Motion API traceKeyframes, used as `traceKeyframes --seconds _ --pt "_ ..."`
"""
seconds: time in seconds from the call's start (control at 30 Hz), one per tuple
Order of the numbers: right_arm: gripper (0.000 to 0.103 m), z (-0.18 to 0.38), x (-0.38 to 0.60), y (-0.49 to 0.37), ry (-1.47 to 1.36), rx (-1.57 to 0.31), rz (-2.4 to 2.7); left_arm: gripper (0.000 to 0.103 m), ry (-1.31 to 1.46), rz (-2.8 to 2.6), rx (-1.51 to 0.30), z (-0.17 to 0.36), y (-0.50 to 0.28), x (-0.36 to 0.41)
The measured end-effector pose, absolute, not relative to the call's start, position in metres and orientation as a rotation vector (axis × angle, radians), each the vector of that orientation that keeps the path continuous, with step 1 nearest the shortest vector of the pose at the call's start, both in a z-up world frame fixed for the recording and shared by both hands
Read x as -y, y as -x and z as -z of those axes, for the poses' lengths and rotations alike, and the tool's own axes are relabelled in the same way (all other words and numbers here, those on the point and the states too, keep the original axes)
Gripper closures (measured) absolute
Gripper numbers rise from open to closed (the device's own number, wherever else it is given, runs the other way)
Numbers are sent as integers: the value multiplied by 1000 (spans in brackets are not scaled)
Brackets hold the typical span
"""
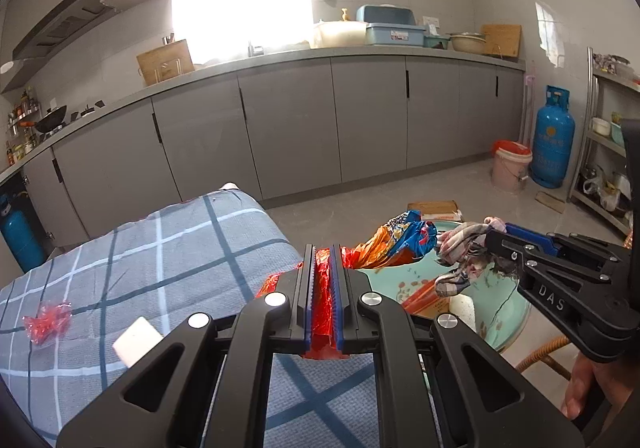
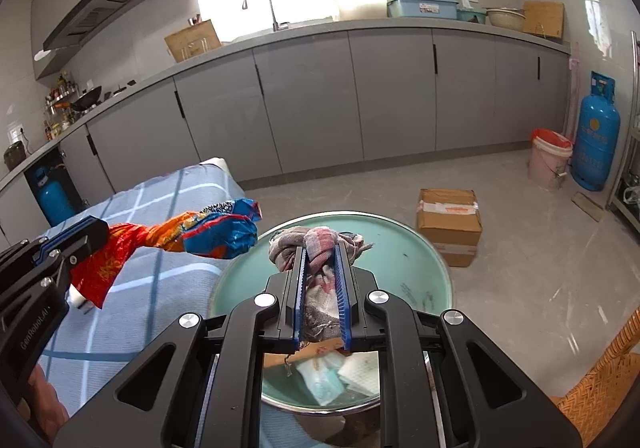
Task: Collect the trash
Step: 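Carry wrapper and rag to the teal basin and open both tools, then move both tools back over the table toward the white sponge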
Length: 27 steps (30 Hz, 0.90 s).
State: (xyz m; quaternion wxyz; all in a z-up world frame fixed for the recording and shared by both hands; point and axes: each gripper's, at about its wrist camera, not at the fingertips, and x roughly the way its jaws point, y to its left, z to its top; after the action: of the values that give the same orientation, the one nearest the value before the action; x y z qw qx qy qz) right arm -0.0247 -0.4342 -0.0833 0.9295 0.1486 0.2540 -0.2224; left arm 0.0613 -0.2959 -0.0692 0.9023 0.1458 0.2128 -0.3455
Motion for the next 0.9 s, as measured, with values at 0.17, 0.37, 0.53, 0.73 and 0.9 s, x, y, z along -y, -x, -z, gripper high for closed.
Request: traceKeyframes --seconds 0.17,0.37,0.53,0.73,0.9 --pt "88 90 445 28 -317 -527 476 95 -322 733 -459 80 -62 311" --pt "42 93 456 36 -340 -498 523 25 -336 720 -460 89 -60 324" --pt "42 91 459 39 -342 -495 539 22 -327 713 -453 89 -60 311" --pt "42 82 443 31 -320 -489 509 12 -280 661 -464 84 -66 278" --pt "42 73 418 16 -287 -492 458 9 -256 606 -462 80 -71 248"
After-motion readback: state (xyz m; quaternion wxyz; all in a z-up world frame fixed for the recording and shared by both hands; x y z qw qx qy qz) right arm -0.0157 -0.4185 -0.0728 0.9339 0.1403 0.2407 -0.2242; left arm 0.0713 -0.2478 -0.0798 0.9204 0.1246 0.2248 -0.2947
